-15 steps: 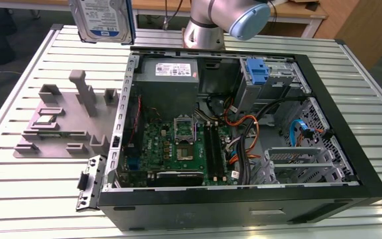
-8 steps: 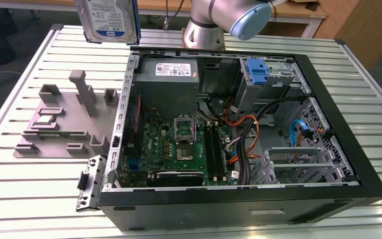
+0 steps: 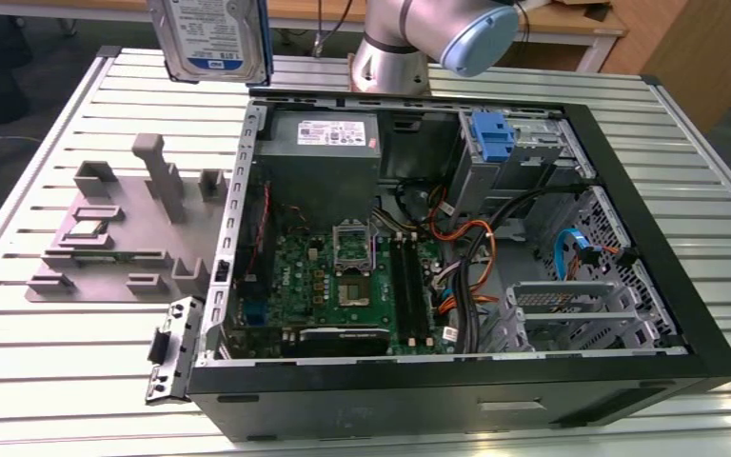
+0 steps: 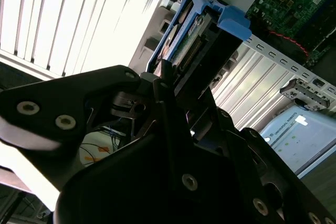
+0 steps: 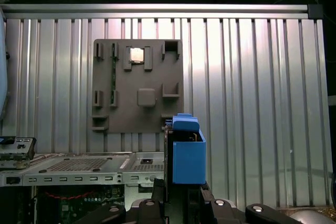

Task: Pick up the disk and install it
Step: 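Pick up the disk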

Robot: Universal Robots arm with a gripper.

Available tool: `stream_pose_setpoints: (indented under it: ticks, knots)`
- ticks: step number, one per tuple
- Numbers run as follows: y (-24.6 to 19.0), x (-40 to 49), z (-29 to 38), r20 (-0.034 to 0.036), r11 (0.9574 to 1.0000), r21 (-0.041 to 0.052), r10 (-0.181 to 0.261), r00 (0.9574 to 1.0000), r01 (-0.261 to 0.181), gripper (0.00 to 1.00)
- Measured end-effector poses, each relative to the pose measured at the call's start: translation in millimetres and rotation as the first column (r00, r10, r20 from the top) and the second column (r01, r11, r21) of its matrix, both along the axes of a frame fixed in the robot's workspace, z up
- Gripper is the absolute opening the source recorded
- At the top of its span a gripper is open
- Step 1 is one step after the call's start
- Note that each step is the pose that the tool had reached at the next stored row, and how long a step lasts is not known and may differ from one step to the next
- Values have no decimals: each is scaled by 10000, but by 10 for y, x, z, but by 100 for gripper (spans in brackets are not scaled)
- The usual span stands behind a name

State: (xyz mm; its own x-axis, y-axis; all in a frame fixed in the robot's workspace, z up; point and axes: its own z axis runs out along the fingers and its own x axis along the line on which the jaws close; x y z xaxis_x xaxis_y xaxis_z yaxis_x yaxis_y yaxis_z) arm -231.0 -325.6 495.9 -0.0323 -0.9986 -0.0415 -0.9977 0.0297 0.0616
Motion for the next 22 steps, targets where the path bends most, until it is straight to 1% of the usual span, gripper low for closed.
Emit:
stream_pose_setpoints:
  ticks: [4,6,19,22]
  knots:
    - [-1,1,0,0,10000,0,1,10000,-1,35]
    - [-11,1,0,-1,10000,-1,1,10000,-1,35]
    - [-127,1,0,-1,10000,0,0,10000,0,35]
    - [-144,1,-1,1,10000,0,0,10000,0,35]
